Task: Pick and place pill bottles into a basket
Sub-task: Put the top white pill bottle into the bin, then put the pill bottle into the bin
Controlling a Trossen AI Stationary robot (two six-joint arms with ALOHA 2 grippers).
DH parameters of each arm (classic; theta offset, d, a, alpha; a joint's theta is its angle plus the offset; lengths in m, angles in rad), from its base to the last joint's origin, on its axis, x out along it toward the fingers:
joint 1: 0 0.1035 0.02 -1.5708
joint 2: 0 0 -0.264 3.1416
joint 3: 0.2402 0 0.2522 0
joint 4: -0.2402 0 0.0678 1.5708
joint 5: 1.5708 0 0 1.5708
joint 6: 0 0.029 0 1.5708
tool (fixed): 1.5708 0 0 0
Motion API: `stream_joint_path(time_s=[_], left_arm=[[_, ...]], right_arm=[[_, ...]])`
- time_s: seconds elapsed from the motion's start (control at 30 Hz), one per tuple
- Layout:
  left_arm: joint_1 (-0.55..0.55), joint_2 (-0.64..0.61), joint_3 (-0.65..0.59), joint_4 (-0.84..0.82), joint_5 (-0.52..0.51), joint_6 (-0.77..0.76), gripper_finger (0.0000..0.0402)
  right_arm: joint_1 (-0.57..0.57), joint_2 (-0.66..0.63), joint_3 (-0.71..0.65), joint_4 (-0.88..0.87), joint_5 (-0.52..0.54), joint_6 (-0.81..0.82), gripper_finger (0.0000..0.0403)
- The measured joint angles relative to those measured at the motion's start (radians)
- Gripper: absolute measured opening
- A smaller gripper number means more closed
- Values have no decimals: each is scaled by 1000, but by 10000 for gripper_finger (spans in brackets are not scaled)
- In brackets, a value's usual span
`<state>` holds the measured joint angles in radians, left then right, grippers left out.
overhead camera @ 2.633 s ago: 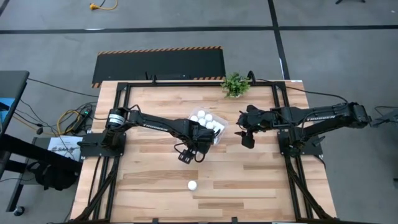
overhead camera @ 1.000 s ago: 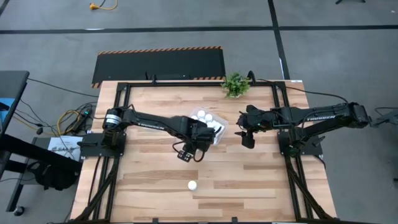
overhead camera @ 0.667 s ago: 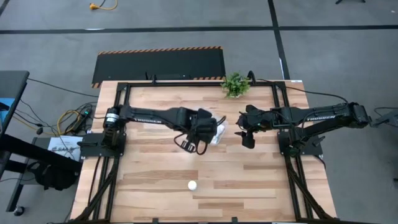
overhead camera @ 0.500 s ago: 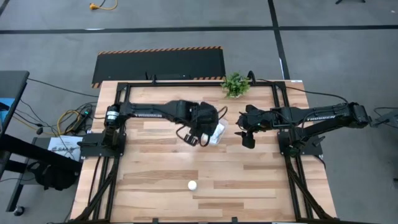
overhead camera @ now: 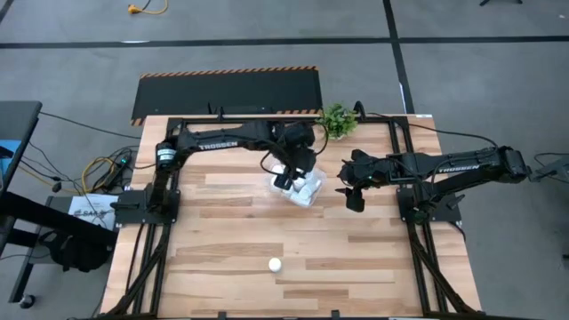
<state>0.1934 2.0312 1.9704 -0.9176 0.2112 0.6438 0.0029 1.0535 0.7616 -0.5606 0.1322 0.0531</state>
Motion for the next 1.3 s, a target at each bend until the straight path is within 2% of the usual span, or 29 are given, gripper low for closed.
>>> stream_joint_path(time_s=[0.13,0.53,0.83,1.3], left_arm=[[22,35,-30,7,47,2,152],[25,98,-33,90,53,30,154],[25,100,-33,106,56,35,157],[25,100,-33,84,55,34,225]], right_arm=[[0,0,0,-6,0,18,218],[-5,0,0,-16,0,26,218],[-5,0,0,-15,0,27,218],[-5,0,0,-15,-1,37,218]])
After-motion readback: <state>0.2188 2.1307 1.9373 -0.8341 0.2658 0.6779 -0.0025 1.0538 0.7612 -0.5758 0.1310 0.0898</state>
